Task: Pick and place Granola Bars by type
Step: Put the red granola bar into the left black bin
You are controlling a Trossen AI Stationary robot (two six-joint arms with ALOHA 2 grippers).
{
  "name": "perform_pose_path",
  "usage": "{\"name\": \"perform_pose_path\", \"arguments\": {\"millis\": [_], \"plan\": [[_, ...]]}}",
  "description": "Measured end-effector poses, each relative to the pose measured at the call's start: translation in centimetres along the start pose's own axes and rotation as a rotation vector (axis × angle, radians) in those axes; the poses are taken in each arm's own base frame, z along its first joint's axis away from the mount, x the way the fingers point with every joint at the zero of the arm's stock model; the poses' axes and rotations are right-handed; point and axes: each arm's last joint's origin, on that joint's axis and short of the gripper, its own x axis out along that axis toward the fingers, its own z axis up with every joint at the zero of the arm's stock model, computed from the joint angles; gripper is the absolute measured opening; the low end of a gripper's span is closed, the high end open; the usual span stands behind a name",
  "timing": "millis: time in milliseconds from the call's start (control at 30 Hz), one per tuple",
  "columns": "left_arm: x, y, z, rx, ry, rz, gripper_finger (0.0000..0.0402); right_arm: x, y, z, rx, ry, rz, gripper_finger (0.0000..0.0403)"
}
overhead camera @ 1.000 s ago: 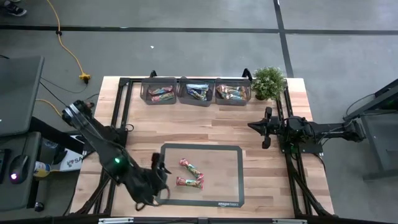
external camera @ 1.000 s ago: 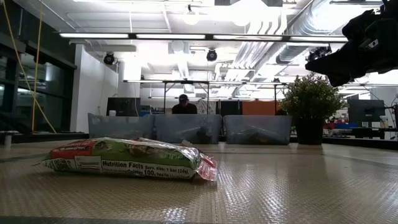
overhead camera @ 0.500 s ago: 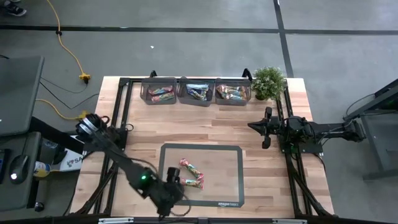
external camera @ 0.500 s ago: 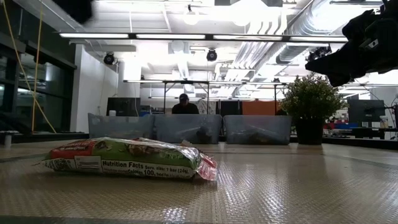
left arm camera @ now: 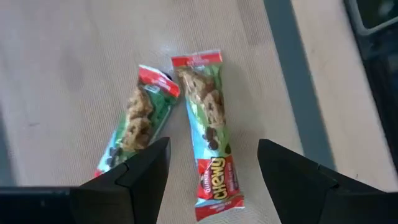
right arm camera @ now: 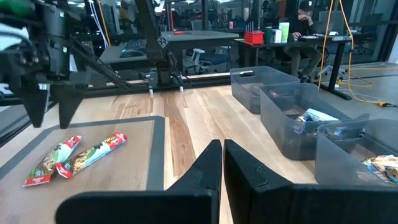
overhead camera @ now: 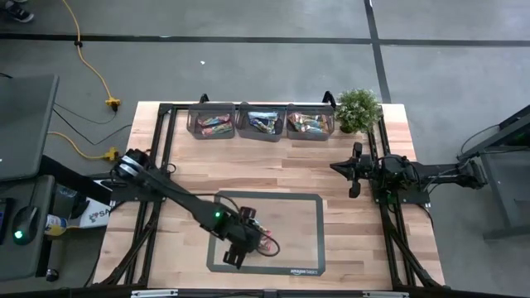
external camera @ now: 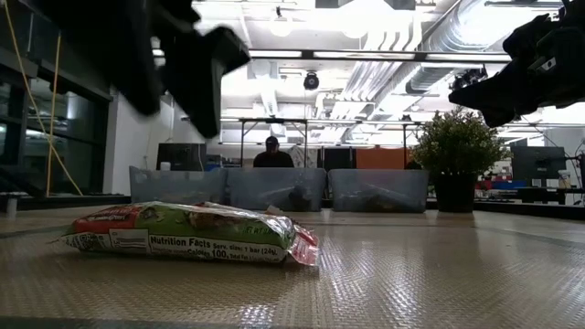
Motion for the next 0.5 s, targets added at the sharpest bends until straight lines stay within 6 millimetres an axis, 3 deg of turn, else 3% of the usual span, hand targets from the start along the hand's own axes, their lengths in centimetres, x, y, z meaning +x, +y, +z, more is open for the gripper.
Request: {"name": "perform_pose_path", "arguments": {"millis": [267,500], "plan": [[2.2,0.0,-0.2,-0.003,0.03,-0.016,0.0239,0.0,0.0,0.0,0.0,0.002,-0.001,0.0],[2.3,0.2,0.0,-0.036,0.014,0.003,0.0239,0.0,0.0,0.0,0.0,0.0,0.0,0.0]]}}
